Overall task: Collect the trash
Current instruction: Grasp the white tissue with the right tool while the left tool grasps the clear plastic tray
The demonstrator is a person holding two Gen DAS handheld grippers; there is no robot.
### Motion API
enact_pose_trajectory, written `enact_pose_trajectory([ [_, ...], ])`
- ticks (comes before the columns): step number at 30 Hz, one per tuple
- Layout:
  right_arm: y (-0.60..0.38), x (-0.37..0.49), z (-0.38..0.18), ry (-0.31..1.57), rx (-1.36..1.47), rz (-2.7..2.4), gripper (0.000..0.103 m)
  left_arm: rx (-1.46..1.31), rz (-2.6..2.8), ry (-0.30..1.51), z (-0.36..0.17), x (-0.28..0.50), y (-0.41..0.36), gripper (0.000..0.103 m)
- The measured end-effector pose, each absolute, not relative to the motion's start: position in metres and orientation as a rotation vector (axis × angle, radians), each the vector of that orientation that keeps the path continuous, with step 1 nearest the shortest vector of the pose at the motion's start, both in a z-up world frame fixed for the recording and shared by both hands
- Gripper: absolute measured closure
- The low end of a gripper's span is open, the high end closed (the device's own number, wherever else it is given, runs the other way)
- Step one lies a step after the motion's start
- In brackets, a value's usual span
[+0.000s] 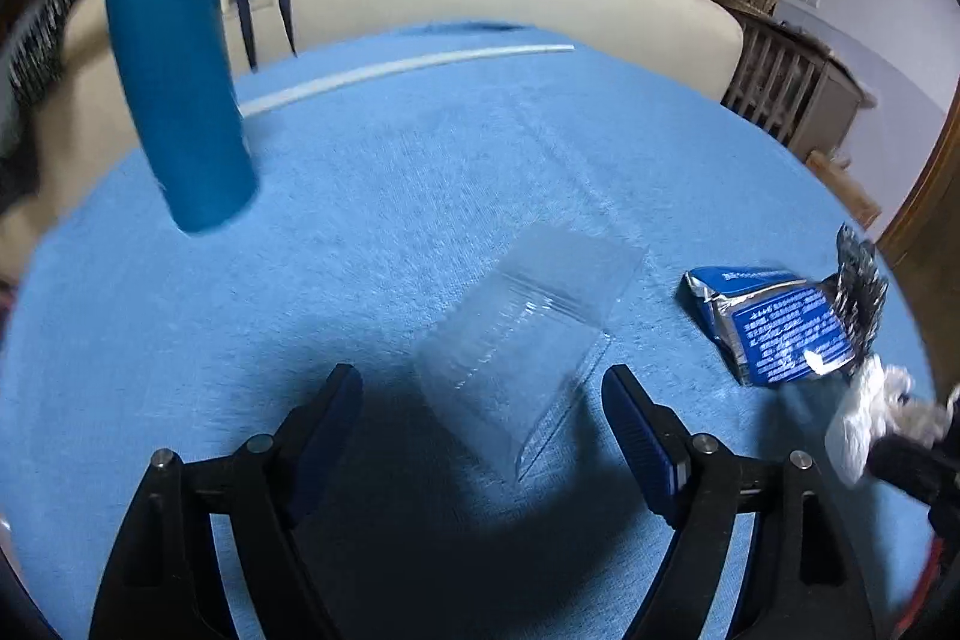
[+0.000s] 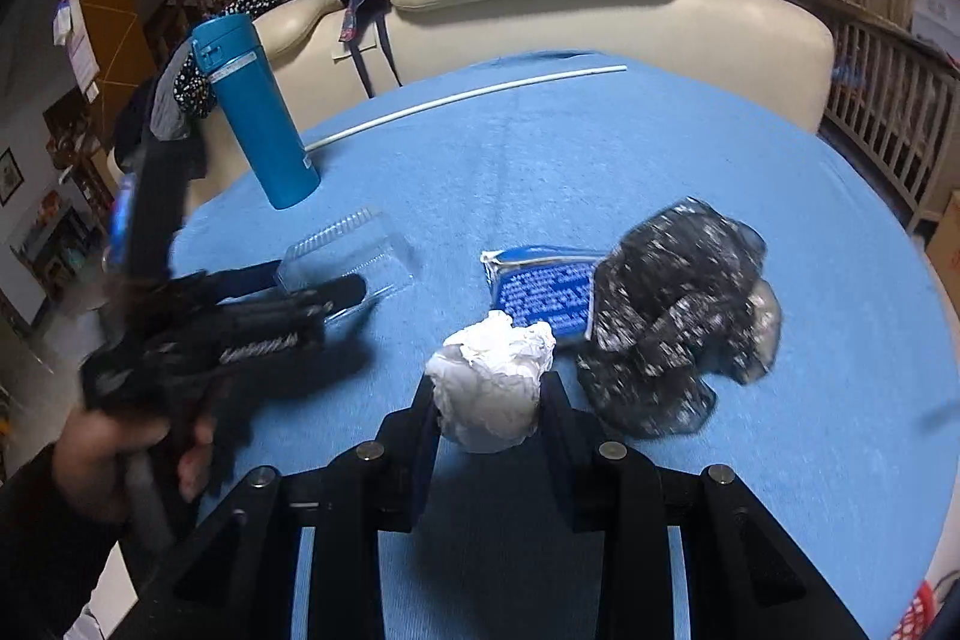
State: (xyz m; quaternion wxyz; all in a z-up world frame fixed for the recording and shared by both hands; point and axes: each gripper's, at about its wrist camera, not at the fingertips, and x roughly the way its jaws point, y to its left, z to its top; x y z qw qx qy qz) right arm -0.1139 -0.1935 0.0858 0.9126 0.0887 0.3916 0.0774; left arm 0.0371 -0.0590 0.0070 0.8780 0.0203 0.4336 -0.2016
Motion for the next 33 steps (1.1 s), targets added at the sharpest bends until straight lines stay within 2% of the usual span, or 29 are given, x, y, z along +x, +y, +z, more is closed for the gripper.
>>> enact_pose_trajectory([
  [1,-0.195,-0.116,0.087,0.806,0.188,0.159,0.069,0.035,-0.419,0.913,0.006,0.038,-0.058,0.082],
  [2,-0.195,-0.118,0.088,0.804,0.191,0.158,0.070,0.050,-0.391,0.921,0.006,0.039,-0.058,0.097],
  [4,-0.194,-0.120,0.088,0.799,0.198,0.159,0.070,-0.016,-0.398,0.955,0.006,0.036,-0.049,0.100],
  [12,-0.193,-0.145,0.093,0.790,0.236,0.171,0.070,-0.034,-0.343,0.922,0.021,-0.022,-0.026,0.101],
  [24,-0.199,-0.213,0.095,0.767,0.289,0.129,0.069,-0.014,-0.370,0.883,0.035,-0.114,-0.033,0.101],
  [33,-0.215,-0.246,0.098,0.745,0.336,0.075,0.069,0.001,-0.390,0.834,0.055,-0.146,-0.037,0.101],
])
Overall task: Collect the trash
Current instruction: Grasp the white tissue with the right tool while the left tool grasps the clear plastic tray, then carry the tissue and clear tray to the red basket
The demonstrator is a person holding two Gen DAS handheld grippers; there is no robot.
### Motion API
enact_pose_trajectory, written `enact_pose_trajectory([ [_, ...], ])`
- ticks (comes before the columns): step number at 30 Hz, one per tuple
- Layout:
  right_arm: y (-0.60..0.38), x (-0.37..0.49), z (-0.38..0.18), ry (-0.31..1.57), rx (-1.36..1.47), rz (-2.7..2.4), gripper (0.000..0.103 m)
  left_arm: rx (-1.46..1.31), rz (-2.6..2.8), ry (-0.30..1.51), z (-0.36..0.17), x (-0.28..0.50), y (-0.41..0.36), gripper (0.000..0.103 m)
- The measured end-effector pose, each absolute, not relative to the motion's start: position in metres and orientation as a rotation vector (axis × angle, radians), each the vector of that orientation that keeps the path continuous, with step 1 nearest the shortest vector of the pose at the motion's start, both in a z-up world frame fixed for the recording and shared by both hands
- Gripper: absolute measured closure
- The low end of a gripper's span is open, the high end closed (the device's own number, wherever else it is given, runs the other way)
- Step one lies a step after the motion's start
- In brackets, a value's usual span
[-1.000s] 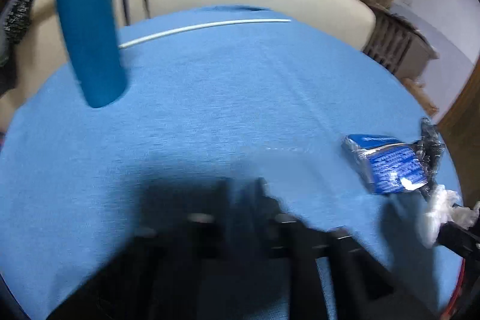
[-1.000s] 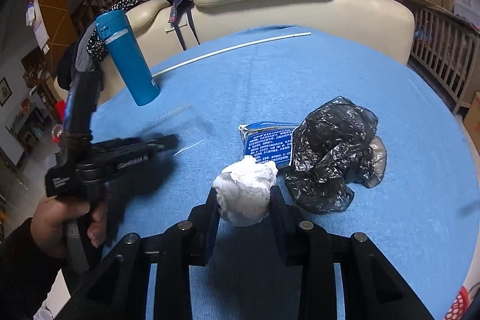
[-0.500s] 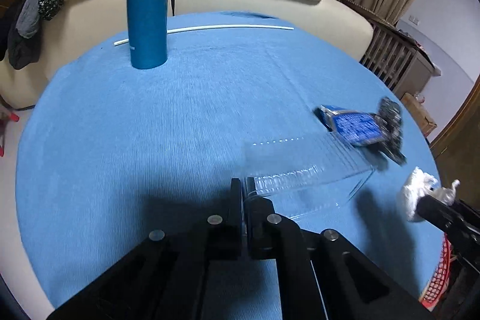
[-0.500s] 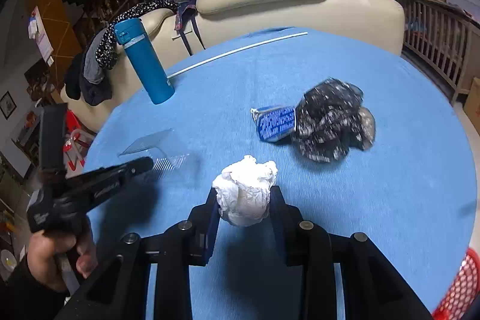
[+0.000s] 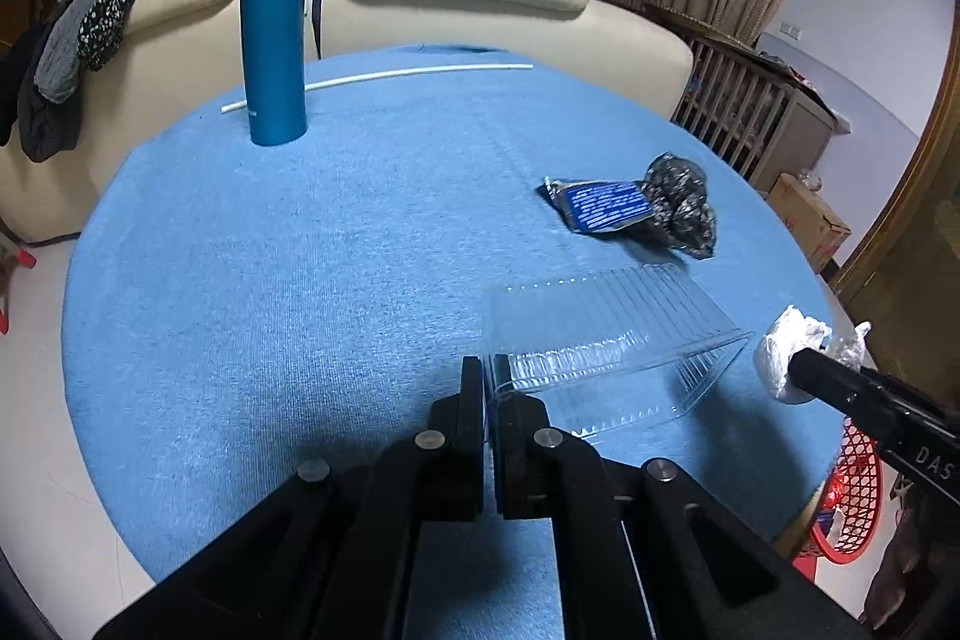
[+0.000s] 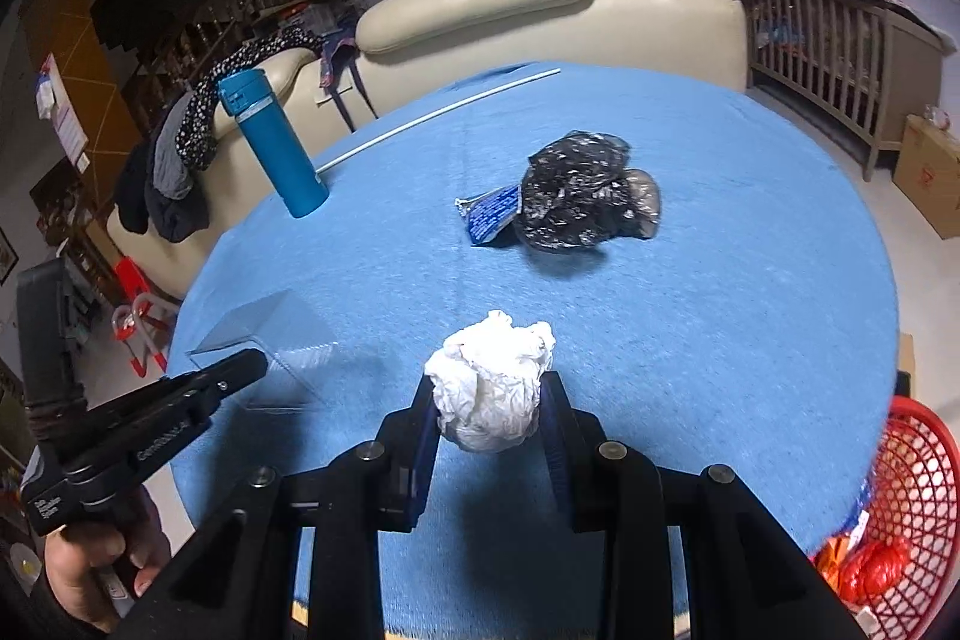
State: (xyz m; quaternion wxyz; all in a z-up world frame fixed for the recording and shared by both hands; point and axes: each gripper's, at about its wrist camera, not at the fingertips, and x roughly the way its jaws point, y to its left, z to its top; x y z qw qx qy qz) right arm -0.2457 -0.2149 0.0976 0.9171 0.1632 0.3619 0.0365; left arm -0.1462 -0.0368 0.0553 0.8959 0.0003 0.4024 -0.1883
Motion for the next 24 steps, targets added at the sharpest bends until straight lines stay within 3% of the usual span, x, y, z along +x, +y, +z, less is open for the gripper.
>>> enact_pose_trajectory([
  [24,-0.264,-0.303,0.106,0.649,0.470,0.008,0.069,0.068,-0.457,0.769,0.083,-0.191,-0.078,0.101],
])
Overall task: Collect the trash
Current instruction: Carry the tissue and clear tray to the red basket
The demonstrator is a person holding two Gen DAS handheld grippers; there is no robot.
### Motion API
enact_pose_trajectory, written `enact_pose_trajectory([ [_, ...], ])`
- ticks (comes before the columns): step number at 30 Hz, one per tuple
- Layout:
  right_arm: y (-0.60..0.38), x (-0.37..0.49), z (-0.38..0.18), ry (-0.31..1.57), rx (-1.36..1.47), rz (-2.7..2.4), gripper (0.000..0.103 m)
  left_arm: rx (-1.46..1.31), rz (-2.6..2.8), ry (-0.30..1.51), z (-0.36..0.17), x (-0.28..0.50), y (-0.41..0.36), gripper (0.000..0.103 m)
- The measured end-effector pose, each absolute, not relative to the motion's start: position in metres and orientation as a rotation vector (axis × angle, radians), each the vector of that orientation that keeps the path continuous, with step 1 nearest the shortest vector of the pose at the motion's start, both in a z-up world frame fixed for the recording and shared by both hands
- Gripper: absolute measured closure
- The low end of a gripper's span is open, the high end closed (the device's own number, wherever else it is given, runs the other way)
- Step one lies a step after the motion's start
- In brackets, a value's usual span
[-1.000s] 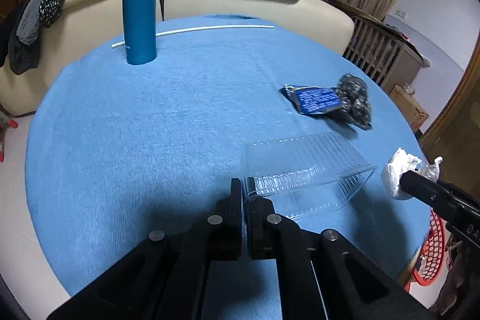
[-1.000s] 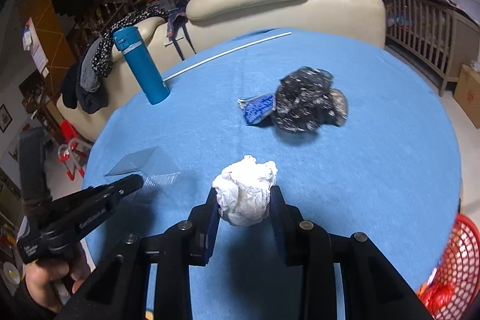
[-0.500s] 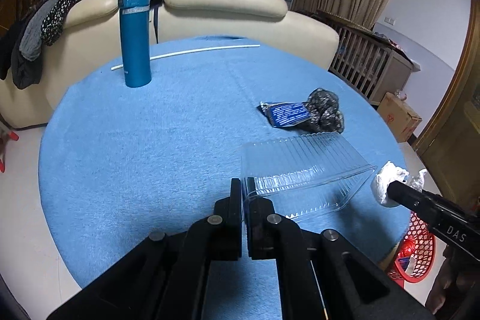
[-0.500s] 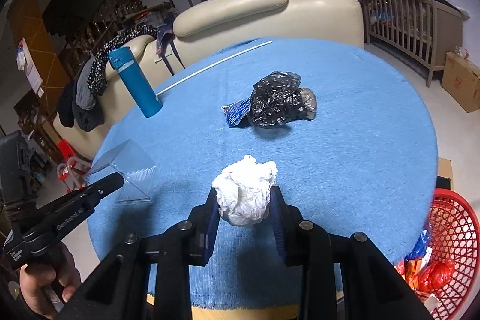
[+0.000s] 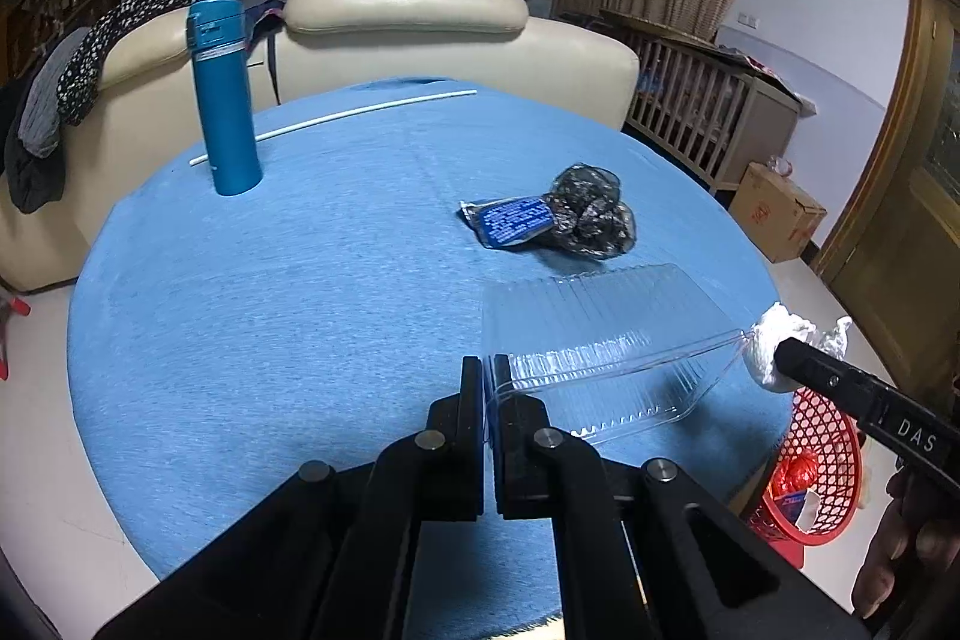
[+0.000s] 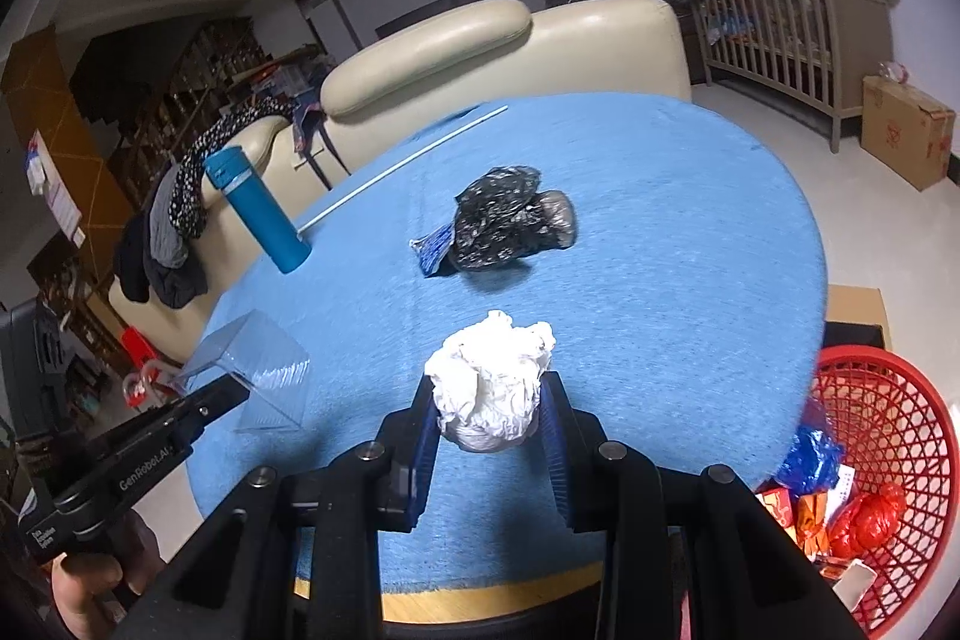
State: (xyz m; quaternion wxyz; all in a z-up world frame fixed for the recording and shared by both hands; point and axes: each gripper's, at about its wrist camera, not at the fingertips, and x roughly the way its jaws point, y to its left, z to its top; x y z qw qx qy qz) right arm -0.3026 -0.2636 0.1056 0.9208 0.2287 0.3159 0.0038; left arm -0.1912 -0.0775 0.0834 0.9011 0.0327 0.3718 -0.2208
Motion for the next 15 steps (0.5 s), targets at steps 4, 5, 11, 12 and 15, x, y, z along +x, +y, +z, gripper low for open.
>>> enact_pose_trajectory([
  [4,-0.276,-0.312,0.104,0.633,0.500,-0.007,0.069,0.091,-0.471,0.769,0.084,-0.196,-0.088,0.101],
  [5,-0.280,-0.314,0.103,0.629,0.509,-0.011,0.069,0.099,-0.475,0.768,0.084,-0.197,-0.091,0.101],
  [11,-0.300,-0.328,0.096,0.612,0.560,-0.037,0.069,0.141,-0.499,0.771,0.082,-0.205,-0.110,0.101],
  [12,-0.303,-0.329,0.095,0.610,0.567,-0.041,0.069,0.148,-0.503,0.772,0.082,-0.206,-0.113,0.101],
  [15,-0.313,-0.336,0.092,0.601,0.588,-0.054,0.069,0.168,-0.518,0.775,0.082,-0.210,-0.124,0.101],
])
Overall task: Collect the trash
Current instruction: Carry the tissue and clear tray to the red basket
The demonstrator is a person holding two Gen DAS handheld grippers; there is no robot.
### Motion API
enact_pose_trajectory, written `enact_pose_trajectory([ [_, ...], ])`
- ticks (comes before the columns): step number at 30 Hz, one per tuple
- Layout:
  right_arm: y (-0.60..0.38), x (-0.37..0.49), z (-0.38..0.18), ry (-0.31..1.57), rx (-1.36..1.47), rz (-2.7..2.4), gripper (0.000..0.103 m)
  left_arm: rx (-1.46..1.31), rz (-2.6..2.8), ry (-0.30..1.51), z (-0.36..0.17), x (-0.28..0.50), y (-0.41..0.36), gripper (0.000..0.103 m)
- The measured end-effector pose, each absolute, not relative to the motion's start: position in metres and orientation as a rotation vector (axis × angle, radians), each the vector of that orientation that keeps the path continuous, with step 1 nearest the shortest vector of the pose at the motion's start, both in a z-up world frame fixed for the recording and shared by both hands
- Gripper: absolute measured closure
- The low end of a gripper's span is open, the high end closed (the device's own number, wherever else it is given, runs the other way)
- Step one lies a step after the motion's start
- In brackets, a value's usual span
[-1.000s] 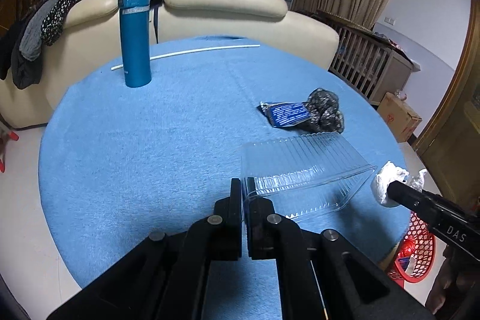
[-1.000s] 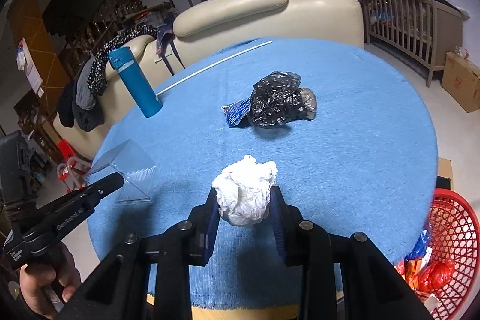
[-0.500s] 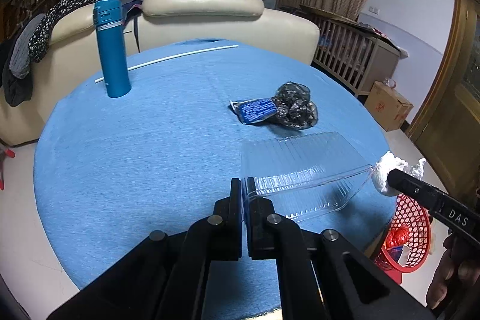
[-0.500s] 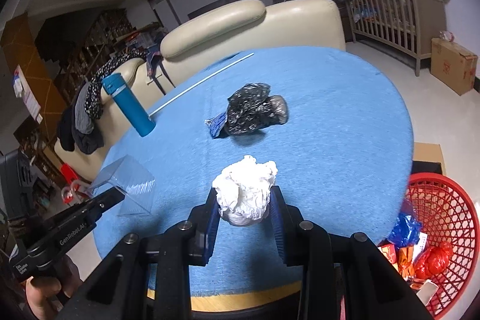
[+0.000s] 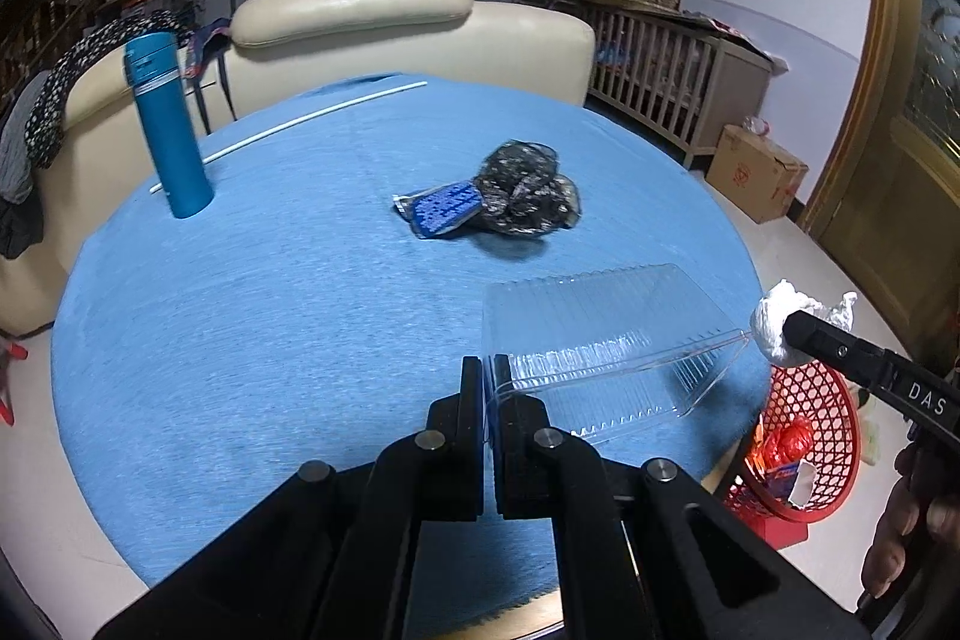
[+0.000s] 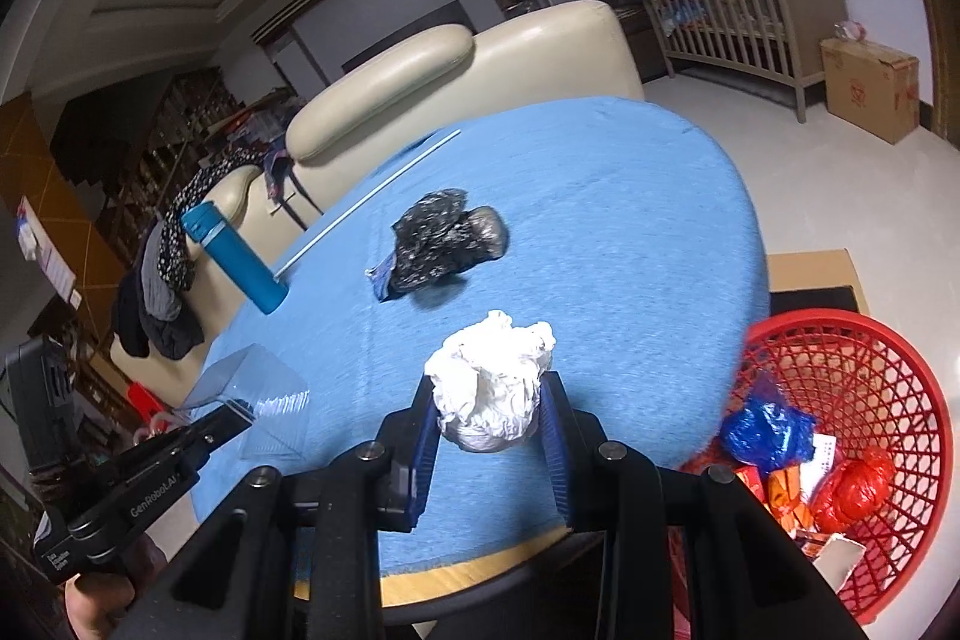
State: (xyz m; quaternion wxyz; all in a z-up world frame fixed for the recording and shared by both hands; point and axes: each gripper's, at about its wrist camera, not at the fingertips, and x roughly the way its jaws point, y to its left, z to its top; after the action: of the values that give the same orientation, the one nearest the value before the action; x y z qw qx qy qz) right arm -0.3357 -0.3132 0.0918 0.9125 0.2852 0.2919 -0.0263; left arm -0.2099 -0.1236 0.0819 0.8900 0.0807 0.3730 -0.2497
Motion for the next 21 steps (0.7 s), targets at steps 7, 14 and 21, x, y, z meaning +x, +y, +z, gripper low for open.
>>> enact_pose_trajectory([
  [7,-0.339,-0.354,0.087,0.576,0.636,-0.091,0.069,0.213,-0.556,0.772,0.084,-0.221,-0.148,0.101],
  [14,-0.361,-0.369,0.083,0.556,0.673,-0.126,0.069,0.250,-0.587,0.768,0.086,-0.229,-0.168,0.101],
  [21,-0.380,-0.383,0.075,0.546,0.706,-0.165,0.069,0.283,-0.617,0.770,0.086,-0.236,-0.187,0.101],
])
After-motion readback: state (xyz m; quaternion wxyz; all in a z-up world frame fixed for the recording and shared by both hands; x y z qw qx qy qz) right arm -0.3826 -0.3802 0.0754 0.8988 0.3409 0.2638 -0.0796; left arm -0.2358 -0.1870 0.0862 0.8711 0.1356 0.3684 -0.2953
